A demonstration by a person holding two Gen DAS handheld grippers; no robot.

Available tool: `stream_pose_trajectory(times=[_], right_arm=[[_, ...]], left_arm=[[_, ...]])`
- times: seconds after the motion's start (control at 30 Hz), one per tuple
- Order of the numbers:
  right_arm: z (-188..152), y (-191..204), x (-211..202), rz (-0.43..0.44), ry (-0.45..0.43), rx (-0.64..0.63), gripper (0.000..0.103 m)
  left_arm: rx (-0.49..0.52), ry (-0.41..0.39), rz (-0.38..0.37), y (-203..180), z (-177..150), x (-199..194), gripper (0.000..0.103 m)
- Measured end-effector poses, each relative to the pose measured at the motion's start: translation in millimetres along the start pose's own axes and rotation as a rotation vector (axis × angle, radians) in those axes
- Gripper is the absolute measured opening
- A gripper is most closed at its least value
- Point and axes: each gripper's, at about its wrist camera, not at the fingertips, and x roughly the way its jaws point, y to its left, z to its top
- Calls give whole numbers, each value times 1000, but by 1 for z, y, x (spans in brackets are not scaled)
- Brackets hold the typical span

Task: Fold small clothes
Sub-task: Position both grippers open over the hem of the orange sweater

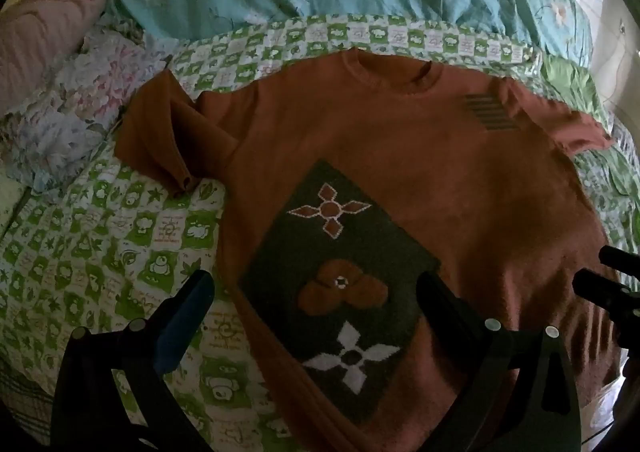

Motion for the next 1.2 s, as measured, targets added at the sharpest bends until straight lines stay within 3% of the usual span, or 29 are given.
stream_pose_trajectory(times=[0.93,1.1,1.2], right_arm=[[6,-7,4,-1,-43,12,98],[10,-13,7,11,20,44,98],[12,-17,7,-3,15,44,98]], left_arm=[[10,11,-2,-2,5,16,101],[12,18,-17,-6,7,20,101],[16,29,-22,-9,9,23,101]])
